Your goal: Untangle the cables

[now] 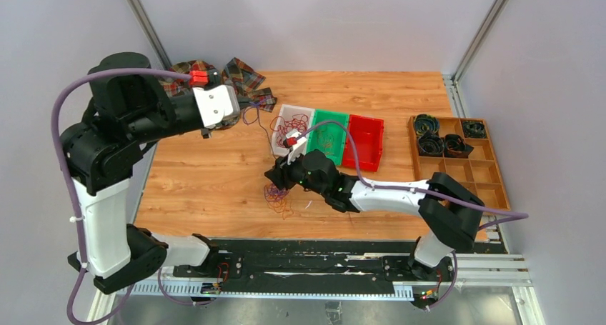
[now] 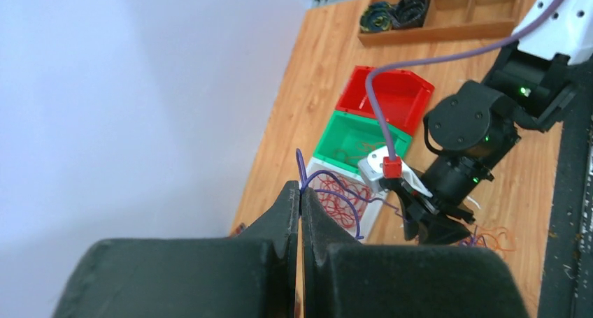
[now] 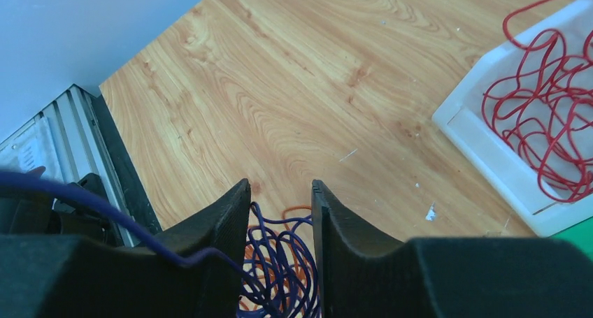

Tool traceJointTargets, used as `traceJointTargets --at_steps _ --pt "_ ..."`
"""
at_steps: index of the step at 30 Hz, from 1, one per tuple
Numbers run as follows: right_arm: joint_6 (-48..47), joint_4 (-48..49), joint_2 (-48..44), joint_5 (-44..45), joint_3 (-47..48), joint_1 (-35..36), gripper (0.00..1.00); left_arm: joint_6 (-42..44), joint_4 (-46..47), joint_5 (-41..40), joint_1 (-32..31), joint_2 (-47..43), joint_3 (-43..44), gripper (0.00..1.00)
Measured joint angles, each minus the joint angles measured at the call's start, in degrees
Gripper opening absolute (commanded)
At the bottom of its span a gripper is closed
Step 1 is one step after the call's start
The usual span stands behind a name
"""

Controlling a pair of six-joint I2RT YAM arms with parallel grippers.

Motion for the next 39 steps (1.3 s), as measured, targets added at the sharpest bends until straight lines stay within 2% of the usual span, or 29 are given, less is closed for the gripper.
traceJointTargets --at_steps 5,12,20,28,31,34,39 --pt "1.7 1.7 2.9 0.0 -0.9 0.0 0.35 0.0 1.4 -1.5 0.0 0.1 2.6 0.00" --pt "4.3 3.9 5.8 0.3 -5.4 0.0 0.37 -0.6 11.3 -9.0 0.0 0.0 2.8 0.00" --pt "7.2 8.0 6.3 1.6 -7.2 0.0 0.46 0.5 34.3 -23.8 0.0 -2.3 -5.4 0.00" --pt "8.4 7.8 8.2 2.1 -8.7 0.0 0.48 4.2 57.3 -33.2 -0.1 -0.7 -3.2 0.00" --pt "8.4 7.5 8.2 2.2 -8.7 0.0 0.48 4.2 60.1 -33.4 -0.1 -2.0 -4.3 0.00" --pt "8.3 6.9 7.9 2.9 -8.8 0.0 0.48 4.1 60.3 -33.2 -0.1 -6.0 -10.6 0.00" --pt "7.8 4.7 4.4 3.0 -9.9 0.0 0.57 4.1 57.8 -32.7 -0.1 -12.2 -21.2 0.00"
